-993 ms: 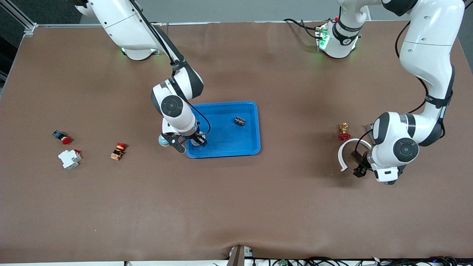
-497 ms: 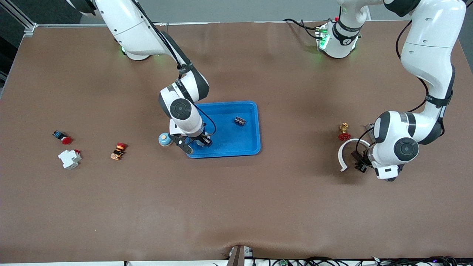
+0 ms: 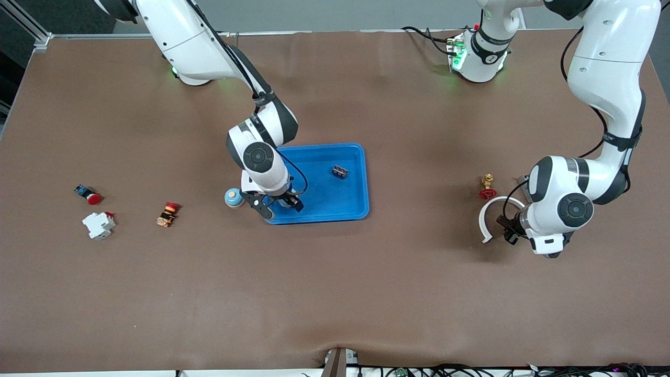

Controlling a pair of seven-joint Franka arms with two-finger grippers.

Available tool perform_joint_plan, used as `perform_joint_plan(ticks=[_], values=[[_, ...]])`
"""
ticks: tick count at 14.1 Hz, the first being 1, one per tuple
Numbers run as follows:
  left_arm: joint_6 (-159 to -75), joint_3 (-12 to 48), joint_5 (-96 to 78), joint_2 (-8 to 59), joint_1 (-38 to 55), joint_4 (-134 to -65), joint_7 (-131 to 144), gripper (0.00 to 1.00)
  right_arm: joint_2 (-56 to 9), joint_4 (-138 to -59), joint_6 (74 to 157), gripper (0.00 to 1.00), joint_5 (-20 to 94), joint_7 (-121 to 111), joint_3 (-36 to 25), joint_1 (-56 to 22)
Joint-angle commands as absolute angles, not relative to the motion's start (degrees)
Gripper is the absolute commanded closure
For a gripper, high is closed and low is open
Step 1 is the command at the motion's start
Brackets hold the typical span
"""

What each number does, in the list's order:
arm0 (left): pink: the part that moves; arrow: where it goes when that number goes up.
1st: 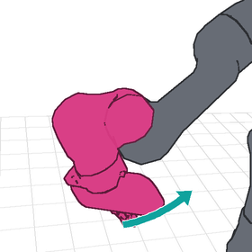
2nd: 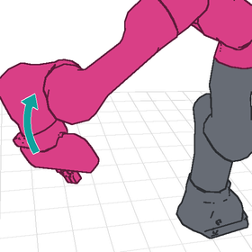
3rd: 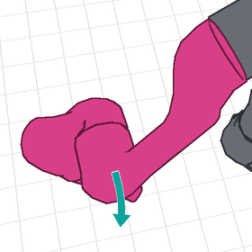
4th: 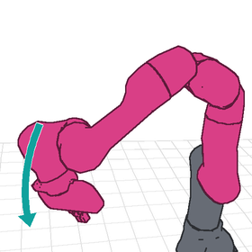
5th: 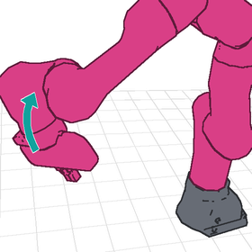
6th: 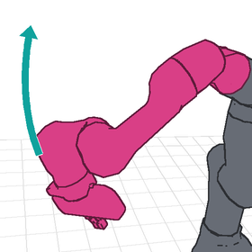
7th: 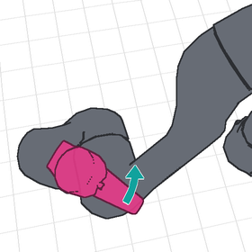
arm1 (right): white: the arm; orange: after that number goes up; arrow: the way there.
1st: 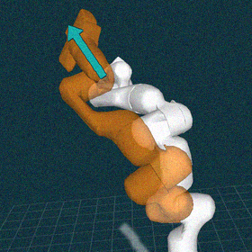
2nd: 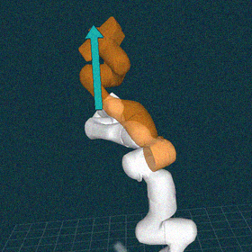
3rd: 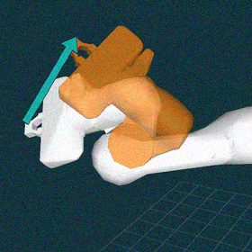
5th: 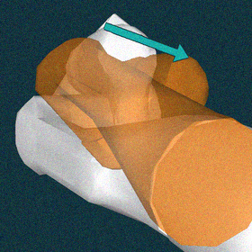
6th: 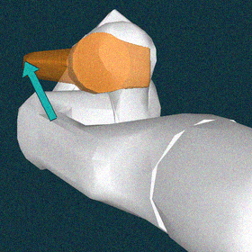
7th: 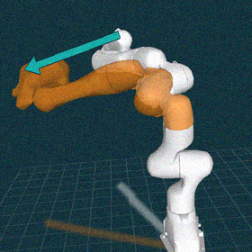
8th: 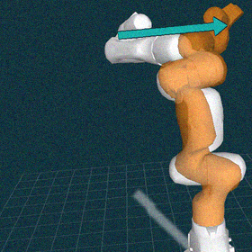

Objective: Place electrolytic capacitor and blue bell in tray
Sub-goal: 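Place the bell in the tray while the left gripper grasps the capacitor, then carry the capacitor to the tray while the right gripper grasps the second bell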

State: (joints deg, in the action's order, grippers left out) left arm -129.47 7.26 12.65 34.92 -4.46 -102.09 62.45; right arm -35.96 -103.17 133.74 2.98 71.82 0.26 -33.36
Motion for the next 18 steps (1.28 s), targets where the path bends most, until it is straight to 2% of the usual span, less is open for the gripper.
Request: perform_joint_plan(ticks=[1,3,4,9,11,15,18], values=[[-125.0,9.7,13.4,30.1,-4.5,-102.1,63.5,1.0,-36.0,-94.4,117.0,0.0,2.5,63.1,-0.1,-31.6],[-122.4,12.1,11.9,28.6,-4.7,-101.3,65.4,1.0,-34.0,-91.9,106.5,0.0,1.5,54.2,-0.3,-29.9],[-122.3,13.9,10.0,28.4,-4.7,-101.2,68.8,1.0,-32.4,-92.3,104.9,0.0,0.6,50.7,-0.3,-28.8],[-122.3,22.2,9.1,28.8,-3.9,-99.5,84.6,1.0,-28.8,-96.3,105.5,0.0,-3.0,38.6,-0.3,-24.8],[-122.9,23.8,9.1,29.0,-1.8,-99.1,88.7,1.0,-27.1,-100.4,109.9,0.0,-3.7,34.8,-0.3,-24.0],[-123.0,23.7,9.1,32.9,5.8,-94.4,99.0,1.0,-25.1,-114.6,131.0,0.0,-3.8,31.5,-0.2,-21.7],[-124.4,23.6,9.8,36.8,11.6,-91.0,106.5,1.0,-24.5,-117.1,133.2,0.0,-3.9,30.7,-0.3,-21.4]])
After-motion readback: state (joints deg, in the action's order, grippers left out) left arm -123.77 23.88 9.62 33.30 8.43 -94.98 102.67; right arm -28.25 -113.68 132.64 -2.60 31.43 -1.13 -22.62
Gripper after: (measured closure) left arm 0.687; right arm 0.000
